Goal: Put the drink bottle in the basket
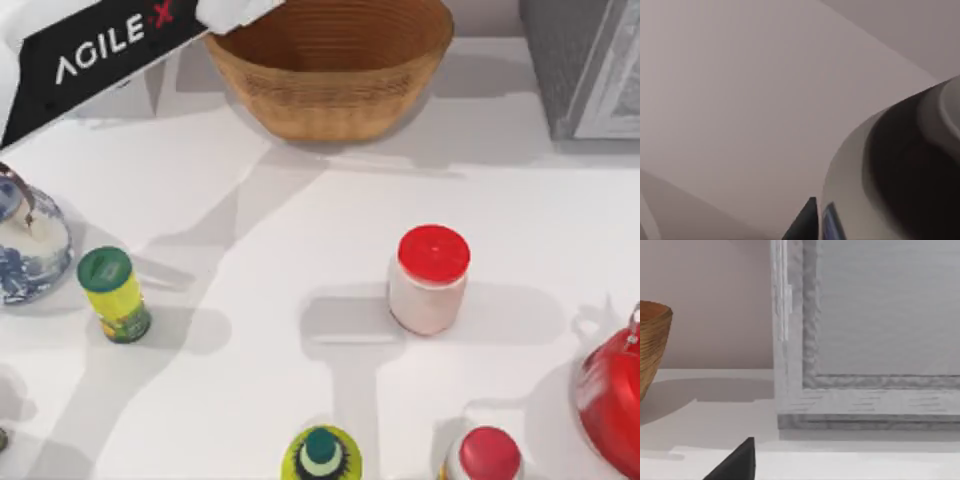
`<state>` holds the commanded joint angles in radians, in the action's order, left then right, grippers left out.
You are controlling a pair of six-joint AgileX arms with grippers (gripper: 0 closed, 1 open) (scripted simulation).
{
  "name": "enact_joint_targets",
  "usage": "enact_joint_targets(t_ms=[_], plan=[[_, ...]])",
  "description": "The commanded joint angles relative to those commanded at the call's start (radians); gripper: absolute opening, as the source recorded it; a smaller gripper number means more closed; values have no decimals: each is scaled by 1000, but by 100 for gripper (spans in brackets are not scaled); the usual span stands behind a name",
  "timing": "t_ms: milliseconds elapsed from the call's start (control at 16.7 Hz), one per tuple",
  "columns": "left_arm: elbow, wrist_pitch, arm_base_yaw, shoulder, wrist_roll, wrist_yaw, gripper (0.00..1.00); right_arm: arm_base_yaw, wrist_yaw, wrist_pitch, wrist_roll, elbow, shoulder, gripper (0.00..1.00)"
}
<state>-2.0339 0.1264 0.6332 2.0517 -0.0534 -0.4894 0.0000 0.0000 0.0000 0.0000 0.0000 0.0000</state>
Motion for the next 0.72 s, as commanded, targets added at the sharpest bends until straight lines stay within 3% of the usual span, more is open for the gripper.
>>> enact_joint_targets(t_ms=[300,720], plan=[[-120,69,6,142,-67,-116,0,0,0,0,0,0,0,100],[-123,65,5,168,-67,-113,0,0,0,0,0,0,0,100]])
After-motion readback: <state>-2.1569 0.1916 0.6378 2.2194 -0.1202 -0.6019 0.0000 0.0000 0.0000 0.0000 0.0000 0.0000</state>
